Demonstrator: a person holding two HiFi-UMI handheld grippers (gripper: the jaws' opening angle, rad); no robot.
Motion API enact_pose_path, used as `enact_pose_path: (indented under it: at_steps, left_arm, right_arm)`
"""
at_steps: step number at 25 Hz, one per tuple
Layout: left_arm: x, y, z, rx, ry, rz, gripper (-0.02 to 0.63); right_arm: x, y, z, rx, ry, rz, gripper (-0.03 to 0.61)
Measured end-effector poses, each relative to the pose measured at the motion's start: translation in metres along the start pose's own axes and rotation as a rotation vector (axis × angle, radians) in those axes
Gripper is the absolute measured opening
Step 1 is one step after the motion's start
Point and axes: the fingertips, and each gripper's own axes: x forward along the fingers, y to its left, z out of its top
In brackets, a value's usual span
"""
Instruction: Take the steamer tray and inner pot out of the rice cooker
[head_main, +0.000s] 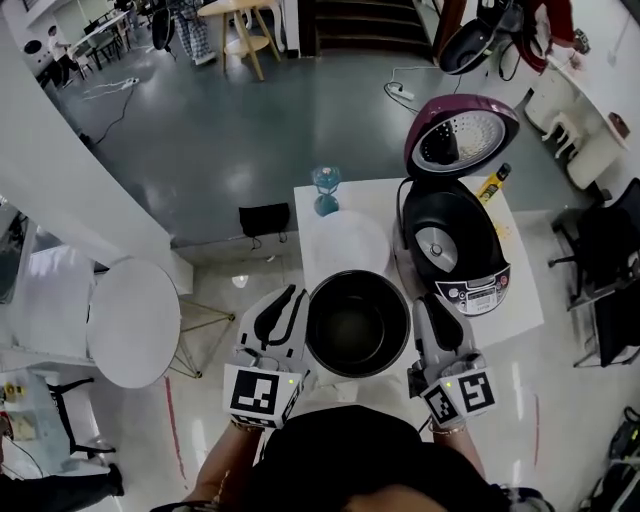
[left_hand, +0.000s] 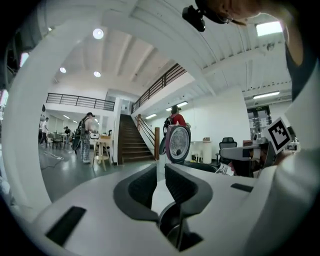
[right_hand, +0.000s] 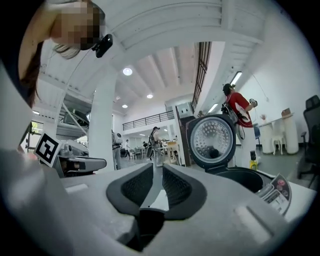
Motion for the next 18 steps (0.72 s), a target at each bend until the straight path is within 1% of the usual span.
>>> enact_pose_path:
  at_steps: [2,4,6,9,12,18]
  left_arm:
    - [-0.009,0.001,0.013,0.007,-0.041,0.013,0.041]
    - [-0.016,0.002,0.020,0.006,-0.067,0.010,0.017]
    - [-0.021,0.003,0.024,0.003,-0.089,0.008,0.011]
    - [-0.025,0.004,0.032,-0.001,-0.146,0.014,0.011]
    - [-0.029,0.005,0.030,0.015,-0.147,0.023,0.011]
    - [-0.029,0.003,0.029,0.017,-0.147,0.013,0.011]
  right_arm:
    - [-0.001,0.006,0.011,-0.027,-0.031,0.007,0.046]
    - [-0.003,0.012,0.017,-0.052,-0.050,0.016,0.044]
    - [-0.003,0.017,0.022,-0.066,-0.066,0.026,0.044]
    - [-0.002,0.019,0.023,-0.067,-0.074,0.029,0.037]
    - [-0.001,0.020,0.023,-0.072,-0.068,0.023,0.007]
    - [-0.003,0.019,0.016,-0.104,-0.035,0.016,0.006]
